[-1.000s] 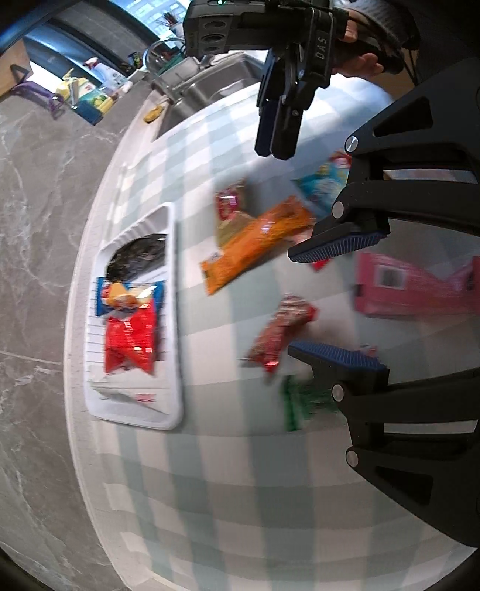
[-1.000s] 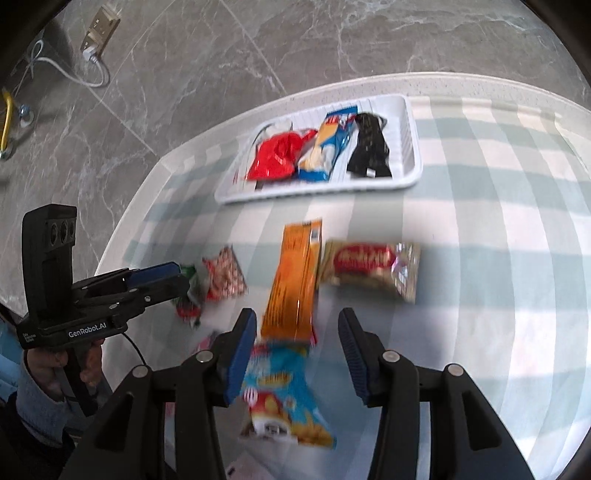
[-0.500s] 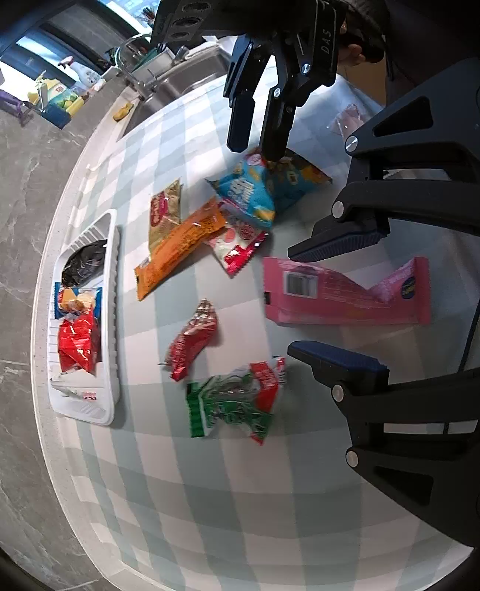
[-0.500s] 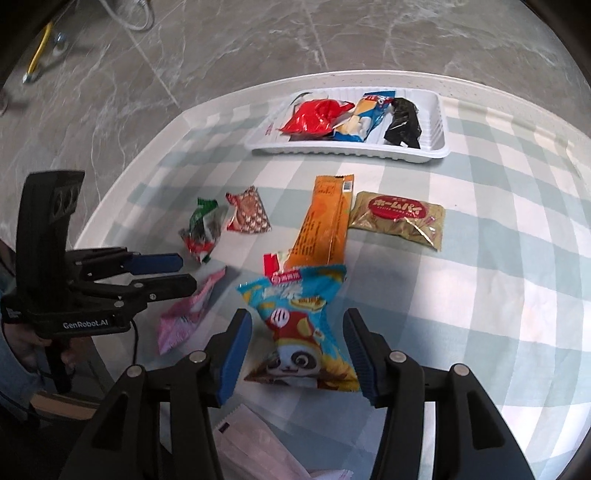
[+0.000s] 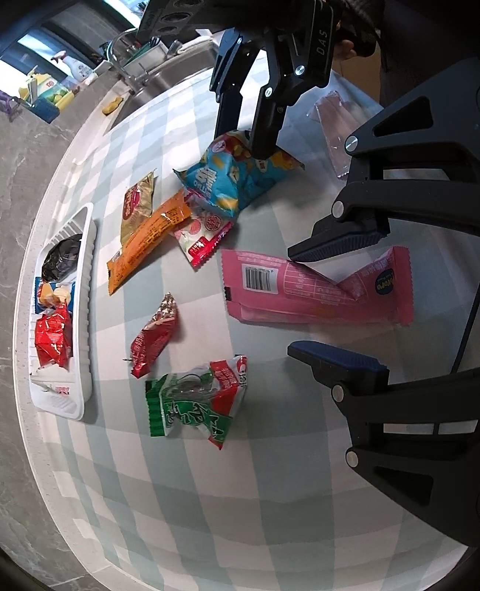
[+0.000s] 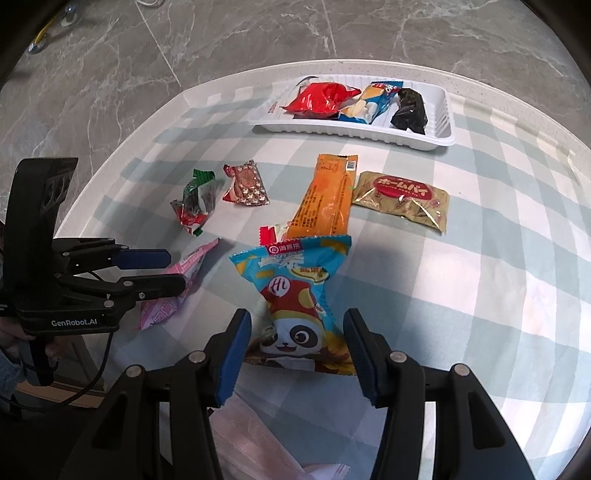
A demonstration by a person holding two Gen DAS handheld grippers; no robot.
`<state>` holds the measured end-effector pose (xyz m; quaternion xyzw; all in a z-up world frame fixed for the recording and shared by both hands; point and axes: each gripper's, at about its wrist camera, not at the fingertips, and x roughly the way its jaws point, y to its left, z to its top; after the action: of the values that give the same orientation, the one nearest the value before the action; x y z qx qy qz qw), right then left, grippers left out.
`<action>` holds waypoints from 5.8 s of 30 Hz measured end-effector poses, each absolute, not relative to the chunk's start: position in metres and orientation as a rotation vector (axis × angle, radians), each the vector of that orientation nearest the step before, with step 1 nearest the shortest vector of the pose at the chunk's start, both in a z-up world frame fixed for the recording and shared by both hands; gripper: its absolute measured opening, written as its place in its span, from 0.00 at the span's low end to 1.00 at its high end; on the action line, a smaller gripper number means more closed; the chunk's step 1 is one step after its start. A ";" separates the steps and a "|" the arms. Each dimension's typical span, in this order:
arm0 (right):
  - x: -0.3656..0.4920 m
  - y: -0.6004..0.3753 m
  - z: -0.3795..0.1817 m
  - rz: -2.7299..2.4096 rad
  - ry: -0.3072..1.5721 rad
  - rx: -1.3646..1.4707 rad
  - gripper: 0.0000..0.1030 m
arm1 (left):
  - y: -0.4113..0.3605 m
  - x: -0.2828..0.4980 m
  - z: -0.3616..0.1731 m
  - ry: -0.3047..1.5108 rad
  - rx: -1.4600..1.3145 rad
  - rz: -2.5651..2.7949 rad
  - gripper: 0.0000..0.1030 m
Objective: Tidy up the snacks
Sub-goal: 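Grasp the pink bar with the left tool while the right tool grasps the panda-print bag, then carry the pink bar and panda-print bag into the tray, then open both tools over the tray to release the snacks, then grasp the green bag with the left tool while the right tool grasps the orange stick pack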
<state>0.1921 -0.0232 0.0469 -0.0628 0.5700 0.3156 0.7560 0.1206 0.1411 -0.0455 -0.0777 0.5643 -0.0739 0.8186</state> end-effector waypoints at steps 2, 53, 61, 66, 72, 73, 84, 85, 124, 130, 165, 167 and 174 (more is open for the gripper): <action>0.192 -0.021 0.046 0.687 1.239 -0.149 0.54 | 0.142 0.121 -0.048 1.206 -0.163 -0.157 0.41; 0.236 -0.072 0.049 0.684 1.343 0.356 0.31 | 0.175 0.153 -0.011 1.067 -0.402 -0.275 0.22; 0.258 -0.065 0.050 0.684 1.338 0.381 0.31 | 0.184 0.184 0.003 1.044 -0.413 -0.280 0.22; 0.277 -0.063 0.051 0.675 1.333 0.384 0.31 | 0.187 0.208 0.009 1.038 -0.414 -0.279 0.22; 0.306 -0.062 0.052 0.659 1.329 0.384 0.31 | 0.193 0.244 0.017 1.029 -0.406 -0.277 0.22; 0.312 -0.061 0.052 0.657 1.328 0.383 0.31 | 0.194 0.252 0.019 1.027 -0.403 -0.274 0.22; 0.385 -0.042 0.048 0.650 1.303 0.334 0.31 | 0.218 0.331 0.023 1.014 -0.391 -0.231 0.22; 0.392 -0.039 0.049 0.650 1.298 0.325 0.31 | 0.220 0.335 0.022 1.013 -0.391 -0.227 0.22; 0.448 -0.010 0.060 0.595 1.121 0.025 0.49 | 0.225 0.429 0.008 0.921 -0.281 -0.075 0.41; 0.424 -0.020 0.071 0.592 1.104 0.022 0.50 | 0.226 0.403 0.024 0.895 -0.287 -0.070 0.41; 0.276 -0.020 0.074 0.665 1.180 -0.030 0.51 | 0.215 0.200 0.000 0.999 -0.337 -0.048 0.41; 0.272 -0.018 0.071 0.670 1.188 -0.038 0.51 | 0.217 0.195 -0.003 1.010 -0.338 -0.048 0.41; 0.260 -0.011 0.060 0.676 1.215 -0.066 0.51 | 0.219 0.178 -0.018 1.060 -0.330 -0.023 0.41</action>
<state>0.2599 -0.0107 0.0598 -0.0303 0.5597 0.3113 0.7674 0.1780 0.2186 -0.0177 -0.1567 0.5030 -0.0108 0.8499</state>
